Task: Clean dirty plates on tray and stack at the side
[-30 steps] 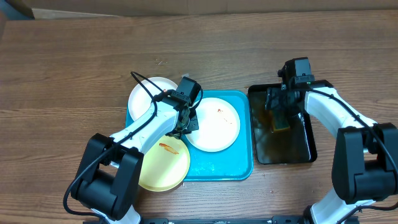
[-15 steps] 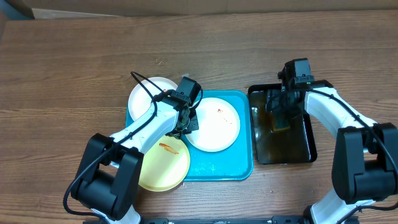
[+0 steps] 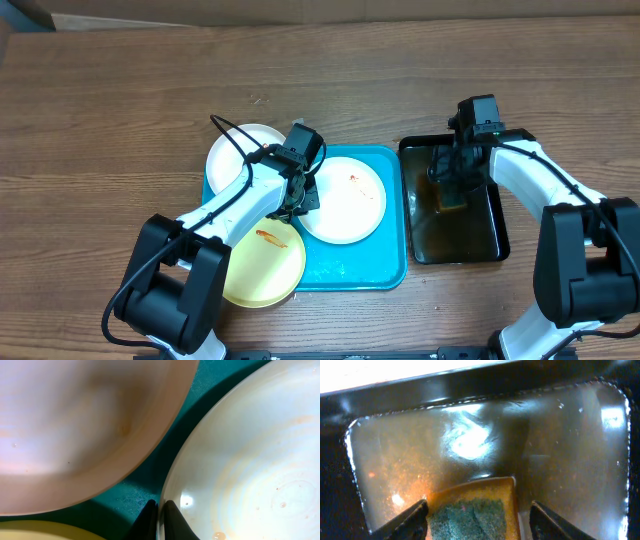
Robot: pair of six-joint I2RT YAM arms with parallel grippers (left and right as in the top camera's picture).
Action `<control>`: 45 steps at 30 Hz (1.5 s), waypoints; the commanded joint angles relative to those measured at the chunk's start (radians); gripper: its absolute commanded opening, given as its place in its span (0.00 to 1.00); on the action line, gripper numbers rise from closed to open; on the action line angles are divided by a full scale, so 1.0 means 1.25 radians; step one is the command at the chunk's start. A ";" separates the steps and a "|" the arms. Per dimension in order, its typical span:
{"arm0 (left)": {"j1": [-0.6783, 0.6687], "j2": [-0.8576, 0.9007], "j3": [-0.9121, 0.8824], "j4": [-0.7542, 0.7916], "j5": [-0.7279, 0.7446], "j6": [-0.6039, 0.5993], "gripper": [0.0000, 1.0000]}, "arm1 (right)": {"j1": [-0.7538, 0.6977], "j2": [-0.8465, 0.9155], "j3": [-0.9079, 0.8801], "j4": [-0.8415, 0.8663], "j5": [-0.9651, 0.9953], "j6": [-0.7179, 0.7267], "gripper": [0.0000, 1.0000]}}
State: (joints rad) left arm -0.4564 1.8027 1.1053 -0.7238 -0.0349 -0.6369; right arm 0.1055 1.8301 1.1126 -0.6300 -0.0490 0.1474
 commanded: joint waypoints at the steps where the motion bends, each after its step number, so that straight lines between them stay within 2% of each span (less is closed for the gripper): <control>1: 0.002 0.007 -0.005 0.003 -0.013 0.004 0.09 | 0.002 -0.001 -0.001 0.001 -0.004 0.008 0.57; 6: 0.002 0.007 -0.005 0.003 -0.013 0.004 0.09 | 0.002 -0.001 -0.001 -0.003 -0.004 0.008 0.70; 20: 0.002 0.007 -0.005 0.003 -0.013 0.004 0.10 | 0.002 -0.001 -0.028 0.018 -0.004 0.007 0.70; 23: 0.002 0.007 -0.005 0.003 -0.013 0.004 0.09 | 0.001 -0.001 -0.039 0.041 -0.003 0.004 0.54; 24: 0.002 0.007 -0.005 0.003 -0.013 0.004 0.09 | 0.001 -0.001 -0.039 0.046 -0.004 0.005 0.42; 25: 0.002 0.007 -0.005 0.003 -0.013 0.004 0.09 | 0.001 -0.001 -0.039 0.049 -0.004 0.005 0.08; 27: 0.002 0.007 -0.005 0.003 -0.013 0.004 0.09 | 0.002 -0.001 -0.039 0.049 -0.004 0.005 0.04; 28: 0.002 0.007 -0.005 0.003 -0.013 0.004 0.09 | 0.001 -0.001 -0.039 0.049 -0.004 0.005 0.04; 29: 0.002 0.007 -0.005 0.003 -0.013 0.004 0.09 | 0.001 -0.001 -0.039 0.049 -0.004 0.004 0.22; 30: 0.002 0.007 -0.005 0.003 -0.013 0.004 0.09 | 0.001 -0.001 -0.039 0.049 -0.004 0.005 0.57; 31: 0.002 0.007 -0.005 0.003 -0.013 0.004 0.10 | 0.001 -0.001 -0.039 0.049 -0.004 0.005 0.71; 32: 0.002 0.007 -0.005 0.003 -0.013 0.004 0.10 | 0.001 -0.001 -0.039 0.048 -0.004 0.005 0.74; 35: 0.002 0.007 -0.005 0.003 -0.013 0.004 0.10 | 0.001 -0.001 -0.039 0.046 -0.004 0.005 0.73; 36: 0.002 0.007 -0.005 0.003 -0.013 0.004 0.10 | 0.001 -0.001 -0.039 0.045 -0.004 0.005 0.68; 38: 0.002 0.007 -0.005 0.002 -0.013 0.004 0.10 | 0.002 -0.001 -0.040 0.040 -0.004 0.005 0.37; 39: 0.002 0.007 -0.005 0.002 -0.013 0.004 0.10 | 0.001 -0.001 -0.040 0.039 -0.004 0.005 0.04; 41: 0.002 0.007 -0.005 0.003 -0.013 0.004 0.10 | 0.001 -0.001 -0.042 0.037 -0.004 0.004 0.04; 42: 0.002 0.007 -0.005 0.003 -0.013 0.004 0.10 | 0.002 -0.001 -0.042 0.037 -0.004 0.005 0.17; 43: 0.002 0.007 -0.005 0.003 -0.013 0.004 0.10 | 0.001 -0.001 -0.042 0.036 -0.004 0.005 0.42; 44: 0.002 0.007 -0.005 0.003 -0.013 0.004 0.10 | 0.002 -0.001 -0.042 0.034 -0.004 0.005 0.51; 45: 0.002 0.007 -0.005 0.003 -0.013 0.004 0.10 | 0.001 -0.001 -0.042 0.033 -0.004 0.005 0.53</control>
State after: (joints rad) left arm -0.4564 1.8027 1.1053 -0.7242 -0.0349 -0.6369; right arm 0.1062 1.8301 1.0718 -0.5888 -0.0525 0.1593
